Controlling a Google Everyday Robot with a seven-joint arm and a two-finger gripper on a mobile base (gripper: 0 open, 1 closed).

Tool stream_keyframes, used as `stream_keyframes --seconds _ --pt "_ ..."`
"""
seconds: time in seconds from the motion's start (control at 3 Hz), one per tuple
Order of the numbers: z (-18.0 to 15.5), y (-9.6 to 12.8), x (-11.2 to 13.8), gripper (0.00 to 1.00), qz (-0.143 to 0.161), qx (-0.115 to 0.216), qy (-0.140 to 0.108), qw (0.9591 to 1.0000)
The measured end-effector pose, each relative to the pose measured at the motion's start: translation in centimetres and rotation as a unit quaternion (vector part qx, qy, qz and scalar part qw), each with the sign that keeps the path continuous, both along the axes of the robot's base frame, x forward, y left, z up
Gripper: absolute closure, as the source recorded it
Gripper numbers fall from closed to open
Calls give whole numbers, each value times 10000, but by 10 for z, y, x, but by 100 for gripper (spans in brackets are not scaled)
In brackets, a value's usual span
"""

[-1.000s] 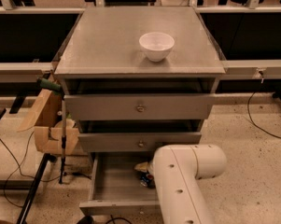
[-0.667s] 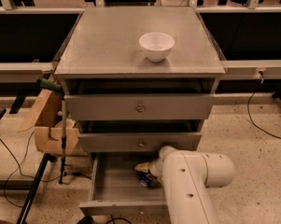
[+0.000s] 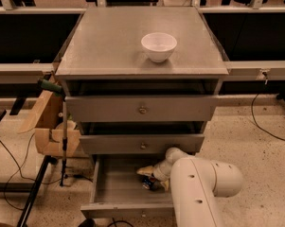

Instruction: Pick pepsi can from bottom drawer and place on counter

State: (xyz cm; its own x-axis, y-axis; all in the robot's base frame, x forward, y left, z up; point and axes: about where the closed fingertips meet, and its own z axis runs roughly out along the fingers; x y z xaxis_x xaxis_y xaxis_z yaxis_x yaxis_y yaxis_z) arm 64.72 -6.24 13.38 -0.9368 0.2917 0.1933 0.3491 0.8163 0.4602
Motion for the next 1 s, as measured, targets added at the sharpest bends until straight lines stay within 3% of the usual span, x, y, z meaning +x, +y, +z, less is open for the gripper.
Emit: stream_keyframes --seconds 0.33,1.0 --pt "6 -4 -6 0 -27 152 45 9999" --pt "43 1 -15 0 -366 264 -300 9985"
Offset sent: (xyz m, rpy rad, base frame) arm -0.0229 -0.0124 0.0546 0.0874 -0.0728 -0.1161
